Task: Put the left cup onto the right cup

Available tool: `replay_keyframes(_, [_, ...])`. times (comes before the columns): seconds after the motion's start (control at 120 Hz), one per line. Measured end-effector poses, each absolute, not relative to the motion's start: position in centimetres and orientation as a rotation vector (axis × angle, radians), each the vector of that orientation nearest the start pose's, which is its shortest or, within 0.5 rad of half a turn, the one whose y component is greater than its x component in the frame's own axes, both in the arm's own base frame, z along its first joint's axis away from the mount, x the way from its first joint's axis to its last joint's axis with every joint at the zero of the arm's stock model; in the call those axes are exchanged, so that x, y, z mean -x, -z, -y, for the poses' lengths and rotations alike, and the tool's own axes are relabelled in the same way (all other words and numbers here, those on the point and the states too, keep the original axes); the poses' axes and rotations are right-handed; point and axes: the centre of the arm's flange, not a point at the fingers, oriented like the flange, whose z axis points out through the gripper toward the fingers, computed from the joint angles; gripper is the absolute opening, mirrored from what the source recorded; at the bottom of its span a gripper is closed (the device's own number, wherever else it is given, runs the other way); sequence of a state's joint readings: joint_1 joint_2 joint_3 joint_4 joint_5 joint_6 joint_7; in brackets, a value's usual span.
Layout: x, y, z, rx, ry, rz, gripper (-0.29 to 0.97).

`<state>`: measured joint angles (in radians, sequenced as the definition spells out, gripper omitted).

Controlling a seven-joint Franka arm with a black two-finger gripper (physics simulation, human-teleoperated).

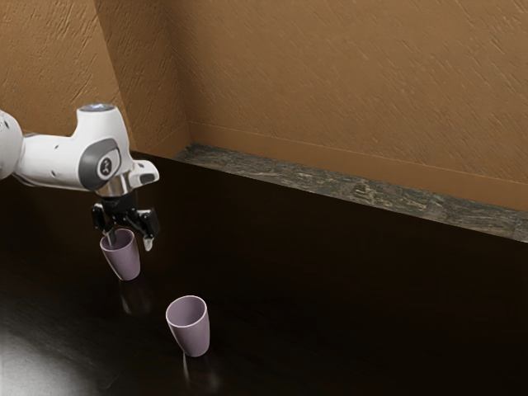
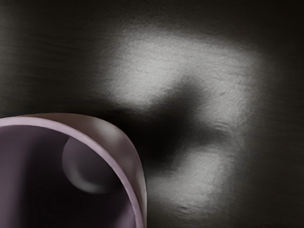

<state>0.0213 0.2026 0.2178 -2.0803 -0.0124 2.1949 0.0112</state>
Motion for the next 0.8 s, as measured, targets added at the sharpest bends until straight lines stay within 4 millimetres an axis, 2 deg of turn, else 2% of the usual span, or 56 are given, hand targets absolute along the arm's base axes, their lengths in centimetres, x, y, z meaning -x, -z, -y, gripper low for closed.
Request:
replay_keyframes(0.375, [-55.1,-30.9,-13.2,3.088,-0.179,0.366,0.67])
replay_keyframes(0.608, [-55.2,-31.2,-13.1,3.077,-0.177,0.363,0.18])
replay_keyframes(0.7, [-55.1,-31.2,-13.1,3.072,-0.180,0.373,0.06])
replay_keyframes(0.8, [-55.1,-31.2,-13.2,3.067,-0.183,0.384,-0.01])
